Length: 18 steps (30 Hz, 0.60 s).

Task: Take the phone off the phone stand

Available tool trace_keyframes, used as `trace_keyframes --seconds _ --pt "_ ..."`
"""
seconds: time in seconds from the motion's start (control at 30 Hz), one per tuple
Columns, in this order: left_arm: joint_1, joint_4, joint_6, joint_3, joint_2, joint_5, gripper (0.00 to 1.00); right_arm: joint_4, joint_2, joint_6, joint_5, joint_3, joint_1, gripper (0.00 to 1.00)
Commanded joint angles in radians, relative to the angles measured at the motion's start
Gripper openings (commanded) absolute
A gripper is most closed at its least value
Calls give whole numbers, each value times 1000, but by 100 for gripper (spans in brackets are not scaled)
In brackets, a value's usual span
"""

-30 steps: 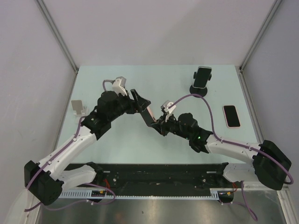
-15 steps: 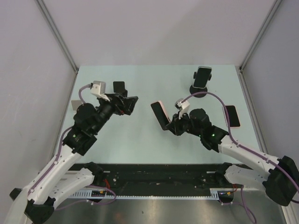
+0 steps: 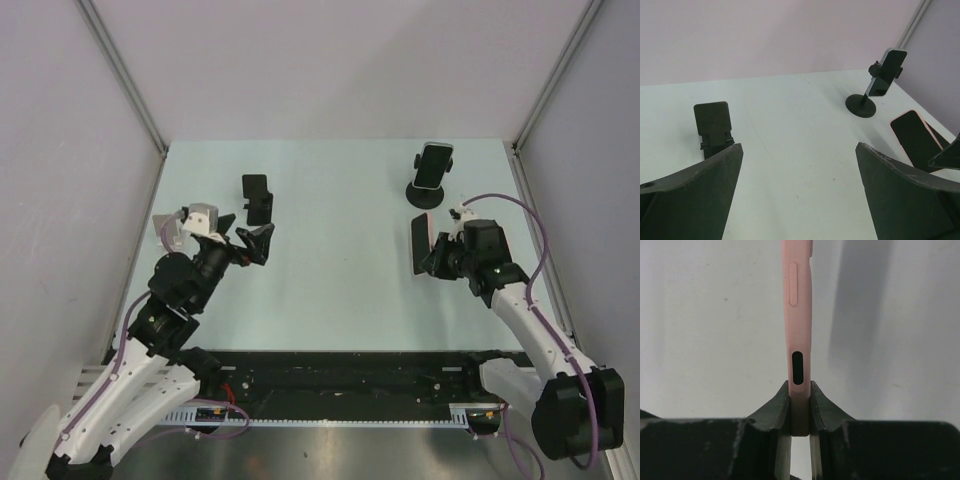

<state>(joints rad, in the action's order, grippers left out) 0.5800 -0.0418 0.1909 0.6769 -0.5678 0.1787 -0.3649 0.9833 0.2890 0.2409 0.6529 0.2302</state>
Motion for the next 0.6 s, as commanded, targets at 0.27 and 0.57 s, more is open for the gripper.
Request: trace_keyframes --seconds 0.27,0.57 --pt "9 20 -107 -42 69 123 100 -40 149 -34 129 33 -308 0" --pt "32 19 -125 -57 95 151 100 -19 253 -47 126 36 -371 0"
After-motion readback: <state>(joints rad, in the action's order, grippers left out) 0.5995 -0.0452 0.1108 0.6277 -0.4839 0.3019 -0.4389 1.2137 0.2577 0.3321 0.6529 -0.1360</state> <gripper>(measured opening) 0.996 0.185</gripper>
